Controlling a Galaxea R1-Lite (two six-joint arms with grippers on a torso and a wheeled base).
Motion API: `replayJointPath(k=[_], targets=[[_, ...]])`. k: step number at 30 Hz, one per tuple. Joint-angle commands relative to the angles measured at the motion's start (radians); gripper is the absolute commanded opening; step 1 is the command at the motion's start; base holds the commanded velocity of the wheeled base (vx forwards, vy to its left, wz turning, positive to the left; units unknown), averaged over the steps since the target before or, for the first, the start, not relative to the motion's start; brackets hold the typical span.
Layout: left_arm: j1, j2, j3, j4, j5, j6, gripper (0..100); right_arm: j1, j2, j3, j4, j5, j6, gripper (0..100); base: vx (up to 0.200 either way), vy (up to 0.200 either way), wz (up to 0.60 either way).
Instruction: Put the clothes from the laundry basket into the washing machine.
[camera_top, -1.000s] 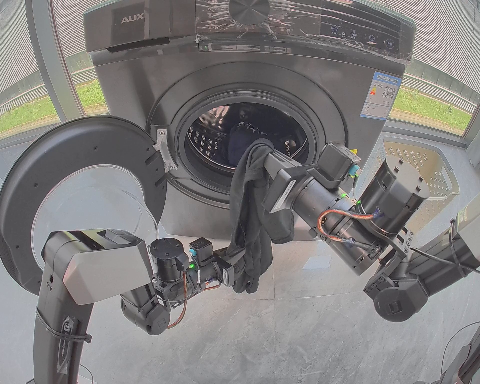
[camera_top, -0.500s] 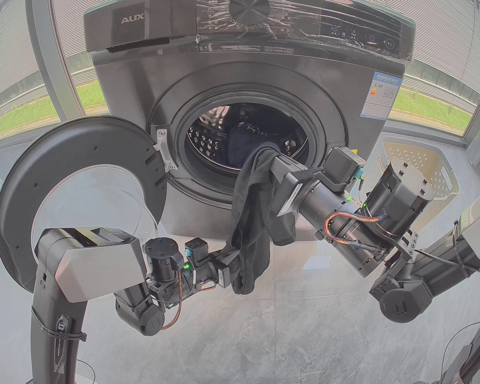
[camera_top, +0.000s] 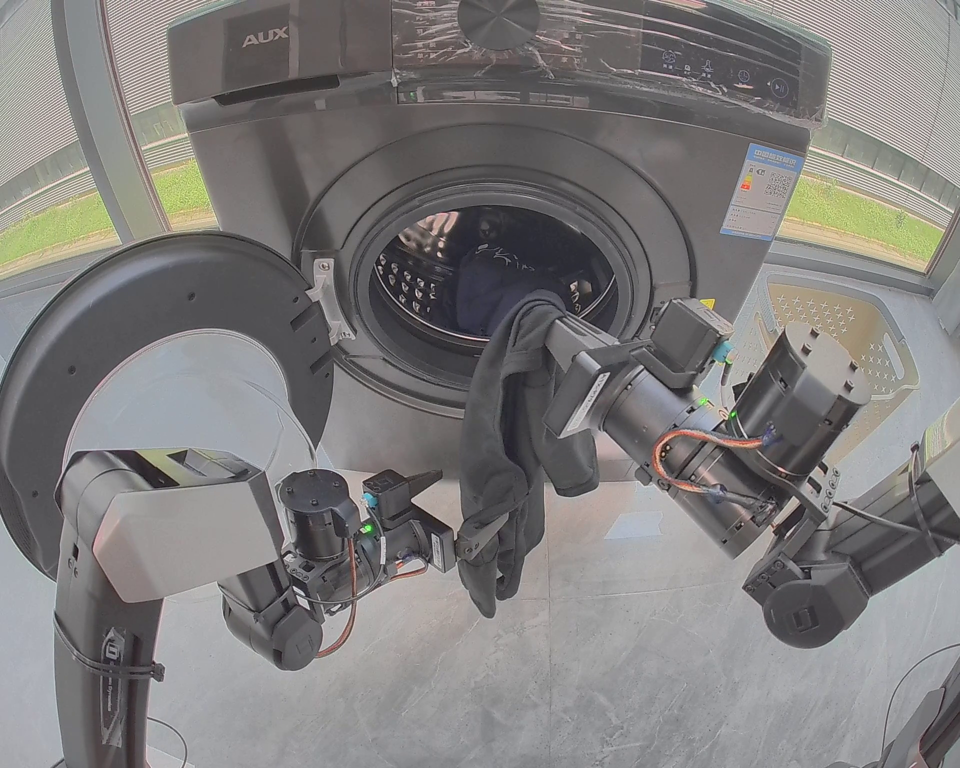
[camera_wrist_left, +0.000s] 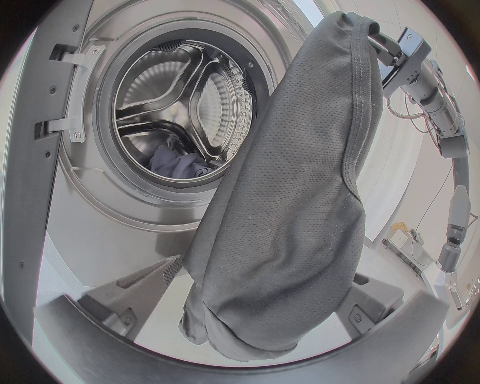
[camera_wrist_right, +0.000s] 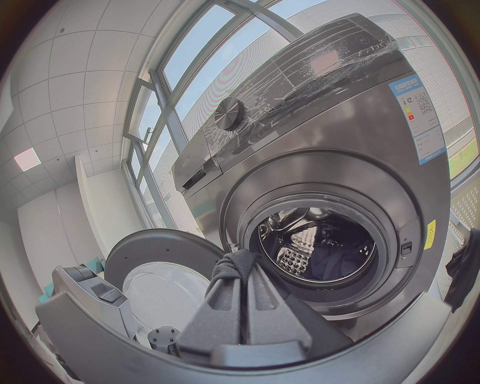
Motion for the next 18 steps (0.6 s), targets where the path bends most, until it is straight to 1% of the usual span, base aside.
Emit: replayJointPath(k=[1, 9, 10, 18], targets=[[0.002, 0.004, -0.005, -0.002, 0.001, -0.001, 100, 0.003, 0.0, -0.001, 0.0, 0.0, 0.0, 0, 0.0, 0.0, 0.0], [0.01, 0.017, -0.007, -0.002, 0.002, -0.004, 100, 0.004, 0.003, -0.003, 0.0, 0.0, 0.0, 0, 0.0, 0.0, 0.0], [0.01, 0.024, -0.013, -0.002, 0.002, -0.002, 0, 0.004, 0.005, -0.004, 0.0, 0.0, 0.0, 0, 0.0, 0.0, 0.0], [0.012, 0.033, -0.028, -0.004, 0.002, -0.007, 0, 0.0, 0.005, 0.004, -0.003, 0.0, 0.0, 0, 0.0, 0.0, 0.0]])
